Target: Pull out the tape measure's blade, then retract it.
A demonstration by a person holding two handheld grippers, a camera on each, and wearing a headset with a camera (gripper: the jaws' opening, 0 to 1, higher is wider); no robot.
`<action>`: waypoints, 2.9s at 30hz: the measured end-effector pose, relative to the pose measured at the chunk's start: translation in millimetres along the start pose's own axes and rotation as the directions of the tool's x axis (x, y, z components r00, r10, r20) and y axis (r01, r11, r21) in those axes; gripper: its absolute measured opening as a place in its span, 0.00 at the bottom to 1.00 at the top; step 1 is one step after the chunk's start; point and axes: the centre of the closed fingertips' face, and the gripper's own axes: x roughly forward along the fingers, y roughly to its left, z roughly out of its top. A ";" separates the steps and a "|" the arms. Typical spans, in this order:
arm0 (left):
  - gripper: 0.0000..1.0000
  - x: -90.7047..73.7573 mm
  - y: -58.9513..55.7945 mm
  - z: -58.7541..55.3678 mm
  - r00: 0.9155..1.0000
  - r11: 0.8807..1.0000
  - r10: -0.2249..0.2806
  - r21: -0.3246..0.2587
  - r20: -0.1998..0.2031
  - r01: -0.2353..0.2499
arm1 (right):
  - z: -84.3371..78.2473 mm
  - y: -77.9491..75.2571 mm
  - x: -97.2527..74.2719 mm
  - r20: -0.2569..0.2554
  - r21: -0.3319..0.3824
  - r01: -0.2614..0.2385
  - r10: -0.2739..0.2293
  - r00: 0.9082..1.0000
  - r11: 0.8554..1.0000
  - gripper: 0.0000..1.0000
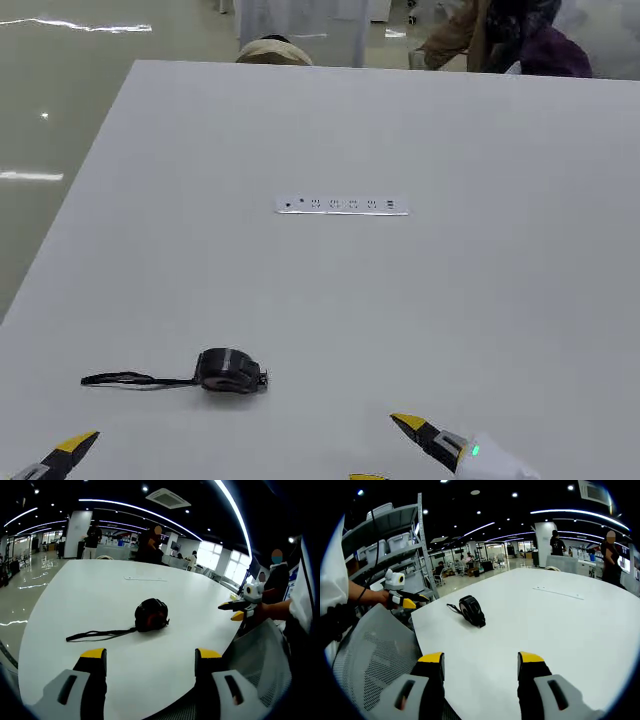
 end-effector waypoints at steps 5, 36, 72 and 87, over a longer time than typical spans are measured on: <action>0.70 3.2 0.8 -1.9 1.000 1.000 -0.019 0.015 -0.009 0.020 | 0.1 0.7 1.4 0.000 -0.002 -0.012 0.012 1.000 1.000 0.58; 0.71 28.0 2.5 12.0 0.989 0.986 -0.132 0.097 -0.059 0.138 | 18.2 3.5 25.7 0.007 -0.043 -0.108 0.108 0.994 0.993 0.55; 0.73 76.9 13.1 27.9 0.961 0.948 -0.238 0.179 -0.144 0.262 | 28.0 -10.2 69.0 0.003 -0.084 -0.201 0.202 0.979 0.976 0.55; 0.72 94.2 11.3 25.9 0.935 0.915 -0.290 0.225 -0.206 0.334 | 29.5 -10.8 86.3 0.003 -0.086 -0.227 0.229 0.974 0.970 0.54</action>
